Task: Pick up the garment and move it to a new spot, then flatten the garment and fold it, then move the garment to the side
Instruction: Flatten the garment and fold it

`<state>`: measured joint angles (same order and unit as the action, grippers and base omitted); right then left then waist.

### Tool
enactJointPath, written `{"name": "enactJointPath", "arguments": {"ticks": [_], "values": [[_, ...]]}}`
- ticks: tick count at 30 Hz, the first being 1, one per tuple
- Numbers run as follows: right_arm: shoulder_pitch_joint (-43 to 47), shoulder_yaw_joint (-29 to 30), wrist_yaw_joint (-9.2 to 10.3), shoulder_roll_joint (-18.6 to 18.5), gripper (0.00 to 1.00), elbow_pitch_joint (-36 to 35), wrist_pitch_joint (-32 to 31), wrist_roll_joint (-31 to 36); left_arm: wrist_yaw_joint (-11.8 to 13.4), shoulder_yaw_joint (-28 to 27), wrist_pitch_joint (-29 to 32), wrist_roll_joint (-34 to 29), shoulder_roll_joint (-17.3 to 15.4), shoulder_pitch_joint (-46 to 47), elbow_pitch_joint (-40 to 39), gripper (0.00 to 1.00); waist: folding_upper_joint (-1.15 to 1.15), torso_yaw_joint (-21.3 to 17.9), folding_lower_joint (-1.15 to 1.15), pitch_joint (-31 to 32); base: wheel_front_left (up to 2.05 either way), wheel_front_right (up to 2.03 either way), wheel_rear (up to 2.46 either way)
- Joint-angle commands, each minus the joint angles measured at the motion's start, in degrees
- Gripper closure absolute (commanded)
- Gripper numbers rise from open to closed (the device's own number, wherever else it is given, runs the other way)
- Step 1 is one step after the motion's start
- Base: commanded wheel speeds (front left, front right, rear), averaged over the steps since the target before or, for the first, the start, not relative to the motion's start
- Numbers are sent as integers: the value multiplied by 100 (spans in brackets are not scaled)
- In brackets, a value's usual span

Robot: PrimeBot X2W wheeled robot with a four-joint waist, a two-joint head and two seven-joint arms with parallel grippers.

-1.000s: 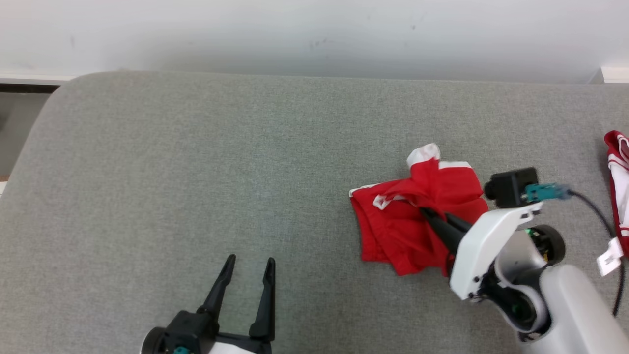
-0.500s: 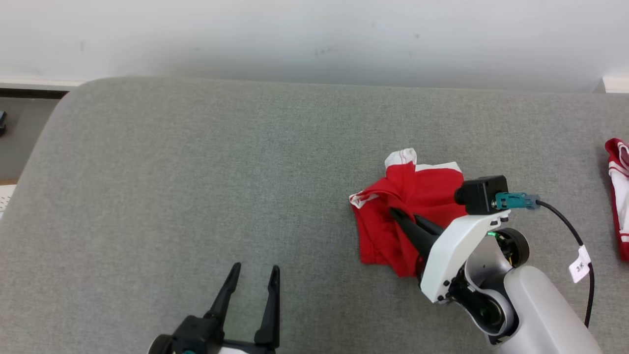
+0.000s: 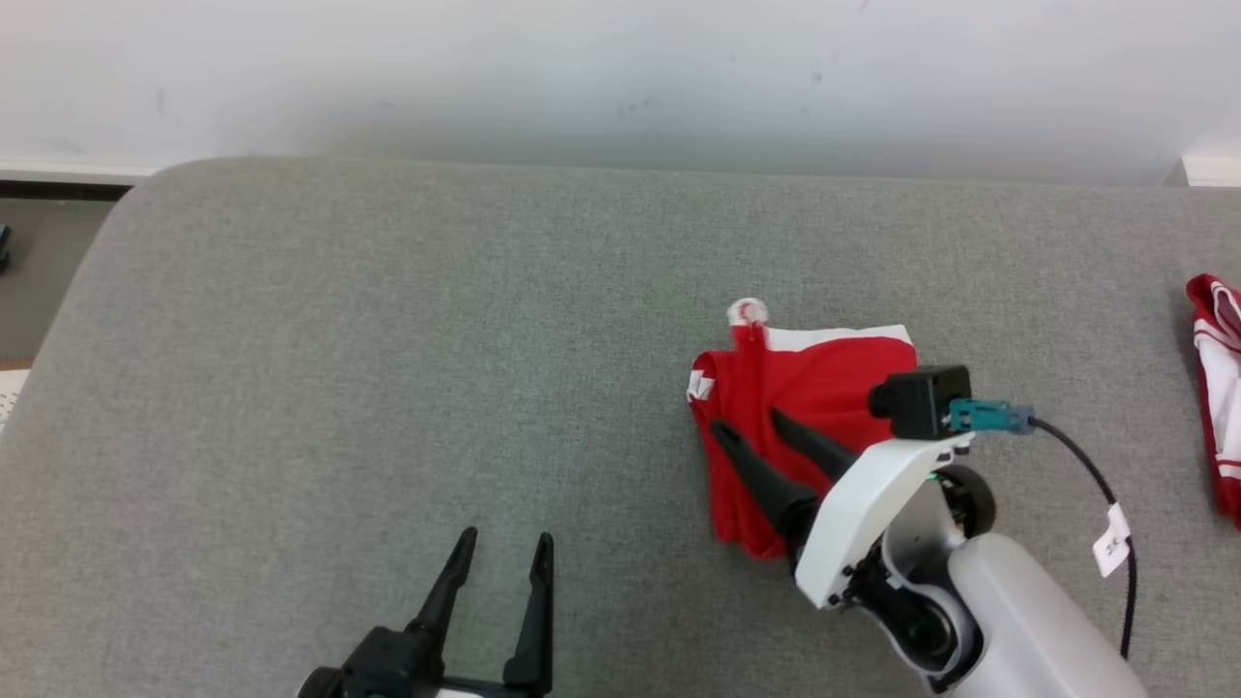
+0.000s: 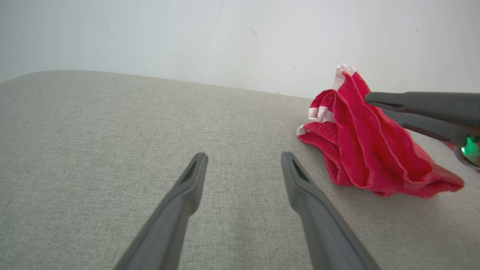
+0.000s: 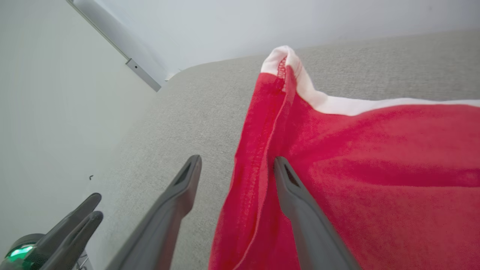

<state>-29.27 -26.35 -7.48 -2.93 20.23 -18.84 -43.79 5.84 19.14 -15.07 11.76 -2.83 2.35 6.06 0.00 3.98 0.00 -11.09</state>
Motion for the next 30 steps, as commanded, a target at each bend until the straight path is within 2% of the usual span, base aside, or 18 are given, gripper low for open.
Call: {"name": "enactJointPath", "arguments": {"ticks": [1, 8, 11, 13, 17, 21, 23, 28, 30], "values": [[-24, -116, 0, -1, 0, 13, 97, -166, -7, -29, -9, -14, -16, -36, 19, 0, 0, -12, 0, 27, 0, 0, 0], [134, -753, 0, -12, 0, -160, 477, -679, -10, -113, -8, -27, -16, -170, 79, 0, 0, -92, 0, 193, 0, 0, 0], [218, -729, 0, -9, 0, -301, 804, -491, 0, -143, -9, -17, -16, -226, 87, 0, 0, -137, 0, 298, 0, 0, 0], [301, -630, 0, -10, 0, -372, 1049, -85, 11, -194, -9, -7, -17, -284, 80, 0, 0, -174, 0, 382, 0, 0, 0], [684, -129, 0, -229, 0, -529, 1600, 866, 18, -355, -9, -153, -17, -412, 77, 0, 0, -260, 0, 605, 0, 0, 0], [1209, 712, 0, -431, 0, -658, 2119, 1568, -56, -481, -9, -323, -17, -554, 46, 0, 0, -317, 0, 865, 0, 0, 0], [1467, 1044, 0, -655, 0, -716, 2383, 1941, -83, -527, -9, -367, -17, -634, 51, 0, 0, -346, 0, 994, 0, 0, 0], [2040, 1797, 1, -1006, 0, -669, 2947, 2607, -175, -652, -9, -525, -17, -778, -22, 0, 0, -471, 0, 1156, 0, 0, 0], [2238, 2020, 0, -1041, 0, -610, 3123, 2697, -225, -676, -8, -588, -17, -818, -46, 0, 0, -517, 0, 1199, 0, 0, 0]]}}
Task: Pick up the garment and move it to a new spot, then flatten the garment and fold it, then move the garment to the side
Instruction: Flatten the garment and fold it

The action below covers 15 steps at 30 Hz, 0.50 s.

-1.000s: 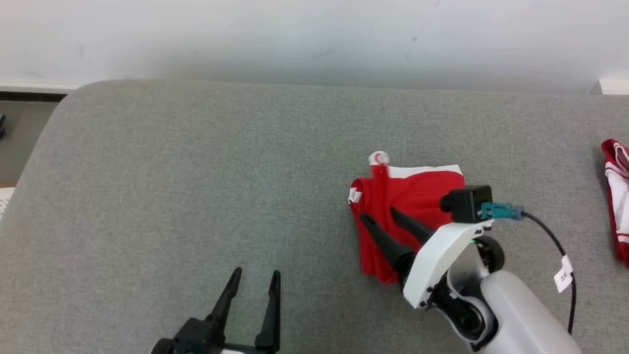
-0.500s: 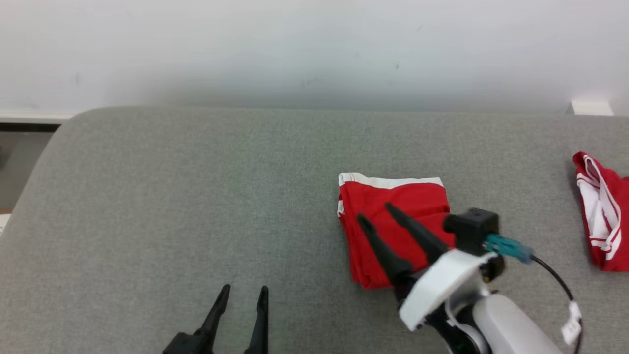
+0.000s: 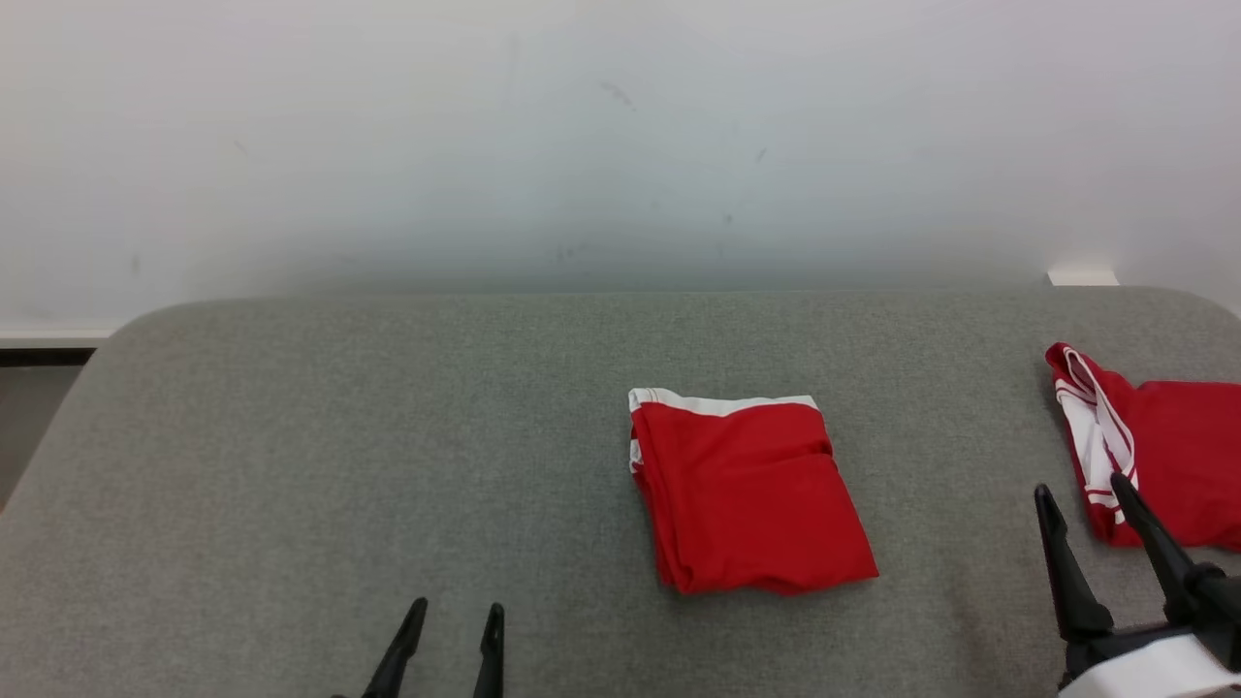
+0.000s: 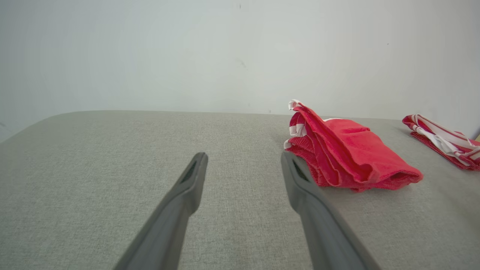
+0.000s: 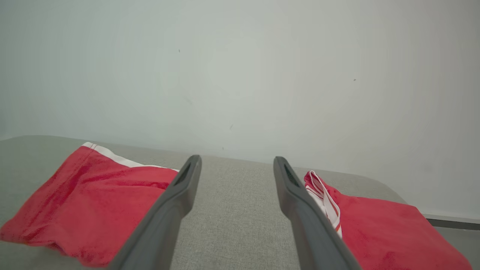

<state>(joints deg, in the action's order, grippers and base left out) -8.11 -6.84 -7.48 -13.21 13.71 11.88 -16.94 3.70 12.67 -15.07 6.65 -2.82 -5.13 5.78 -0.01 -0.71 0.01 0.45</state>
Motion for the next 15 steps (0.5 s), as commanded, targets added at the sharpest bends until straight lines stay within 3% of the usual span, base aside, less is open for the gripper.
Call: {"name": "enactJointPath", "arguments": {"ticks": [1, 15], "values": [[227, 178, 0, -62, 0, 88, 126, 89, -44, -45, -9, -109, -19, -96, -25, 0, 1, -63, -1, 64, 0, 0, 0], [1302, 805, 1, 124, 0, 126, 327, 14, -125, -285, -9, -212, -18, -457, -147, 0, 1, -214, -1, 227, 0, 0, 0]]}}
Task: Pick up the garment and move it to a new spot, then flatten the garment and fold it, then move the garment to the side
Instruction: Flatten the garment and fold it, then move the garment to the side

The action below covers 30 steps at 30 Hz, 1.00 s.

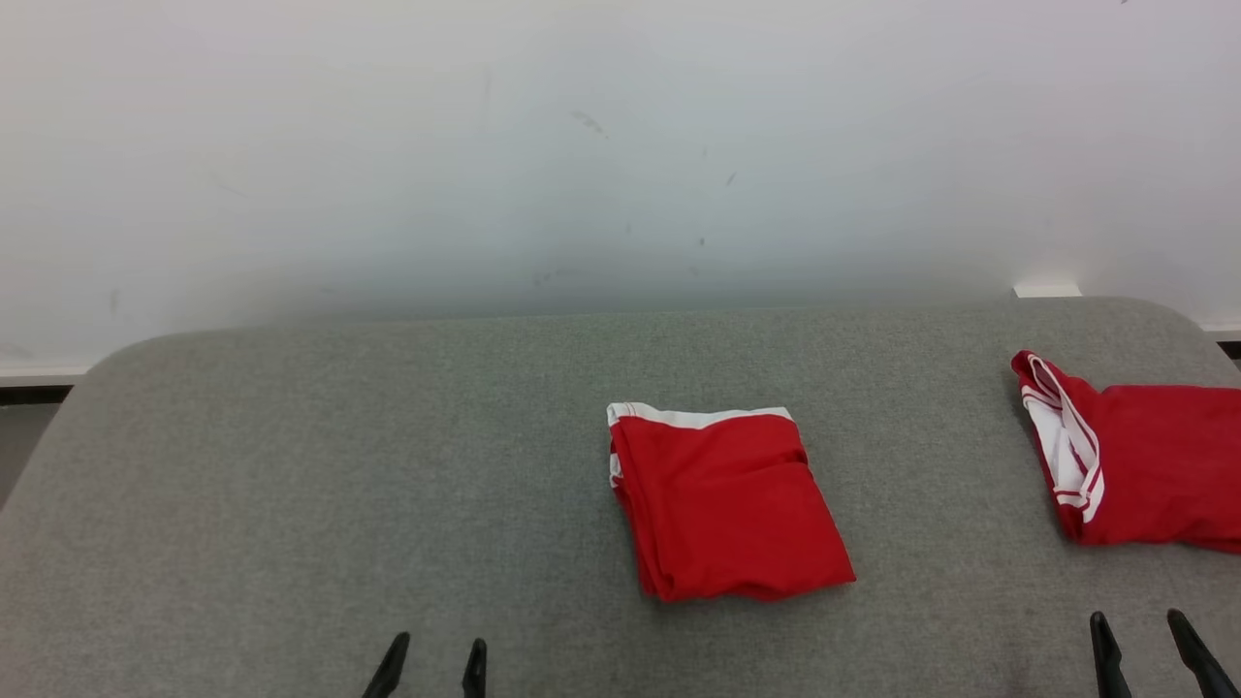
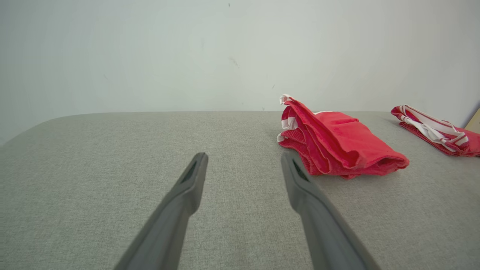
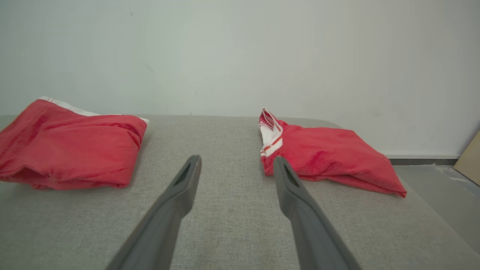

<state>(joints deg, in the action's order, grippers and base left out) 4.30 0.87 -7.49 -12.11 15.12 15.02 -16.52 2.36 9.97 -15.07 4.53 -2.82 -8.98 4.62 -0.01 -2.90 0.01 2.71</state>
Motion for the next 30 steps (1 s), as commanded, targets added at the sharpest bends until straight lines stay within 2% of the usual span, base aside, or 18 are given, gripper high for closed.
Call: {"name": "enactJointPath", "arguments": {"ticks": [1, 22, 24, 26, 30], "values": [[98, 45, 2, 22, 0, -27, 13, -19, 20, -15, -8, 12, -18, -78, -42, 0, 1, 10, -1, 1, 0, 0, 0], [-64, -90, 2, -24, 0, -75, 14, -152, 33, 52, -9, -21, -18, -11, -53, 0, 1, 147, -1, -65, 0, 0, 0], [-78, -234, 2, -23, 0, 76, 14, -449, 28, 47, -9, -25, -18, 7, -67, 0, 1, 172, -1, -88, 0, 0, 0], [-226, -602, 2, -101, 0, 213, -228, -1106, 17, 35, -8, -35, -18, 27, -86, 0, 1, 186, -1, -133, 0, 0, 0], [-636, -1225, 7, -595, 0, 0, -1351, -2760, -31, 48, -8, -68, -19, 90, -91, 0, 1, 241, -1, -280, 0, 0, 0]]}}
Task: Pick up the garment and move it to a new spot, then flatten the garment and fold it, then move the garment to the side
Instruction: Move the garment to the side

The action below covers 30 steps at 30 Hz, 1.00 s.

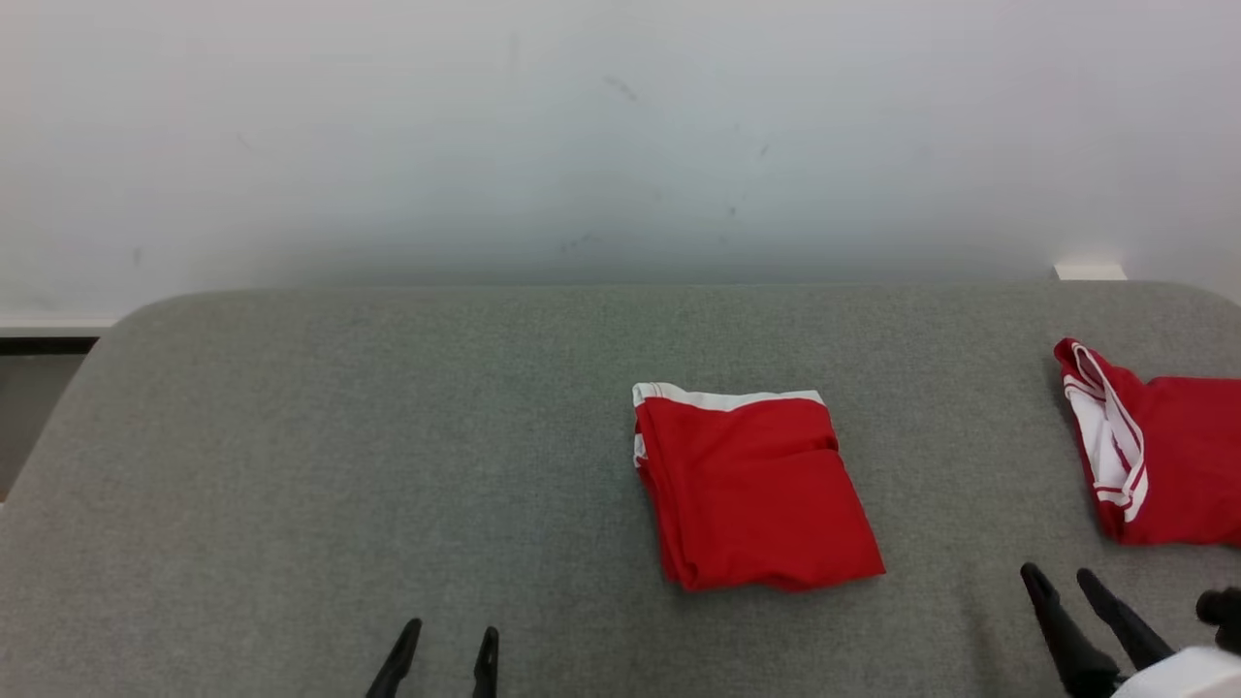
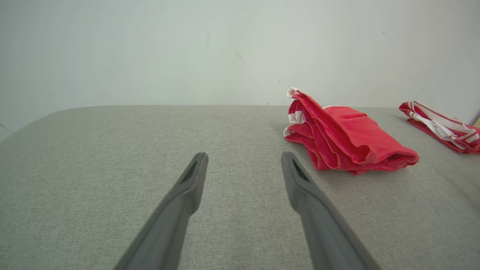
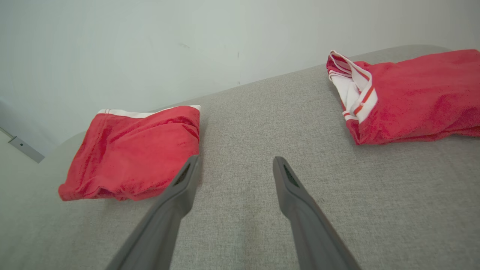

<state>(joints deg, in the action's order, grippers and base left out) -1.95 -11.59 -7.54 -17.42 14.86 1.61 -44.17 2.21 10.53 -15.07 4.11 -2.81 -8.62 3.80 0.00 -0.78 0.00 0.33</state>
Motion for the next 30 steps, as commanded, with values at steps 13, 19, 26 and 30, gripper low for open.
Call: {"name": "enactJointPath", "arguments": {"ticks": [13, 19, 26, 30], "values": [[-1882, -168, 11, -957, 0, 751, -3384, -2587, 59, 402, -8, 216, -19, 680, 1, 0, 0, 920, 0, -1157, 0, 0, 0], [-2515, -167, 11, -894, 0, 1135, -3668, -2478, 160, 552, -8, 288, -19, 860, 56, 0, 0, 1271, 0, -1467, 0, 0, 0], [-2705, -379, 11, -682, 0, 1087, -3969, -2559, 235, 562, -8, 322, -20, 972, 95, 0, 0, 1413, 0, -1530, 0, 0, 0], [-2688, -536, 11, -634, 0, 956, -4116, -2538, 261, 572, -8, 348, -20, 1004, 116, 0, 0, 1424, 0, -1510, 0, 0, 0]]}}
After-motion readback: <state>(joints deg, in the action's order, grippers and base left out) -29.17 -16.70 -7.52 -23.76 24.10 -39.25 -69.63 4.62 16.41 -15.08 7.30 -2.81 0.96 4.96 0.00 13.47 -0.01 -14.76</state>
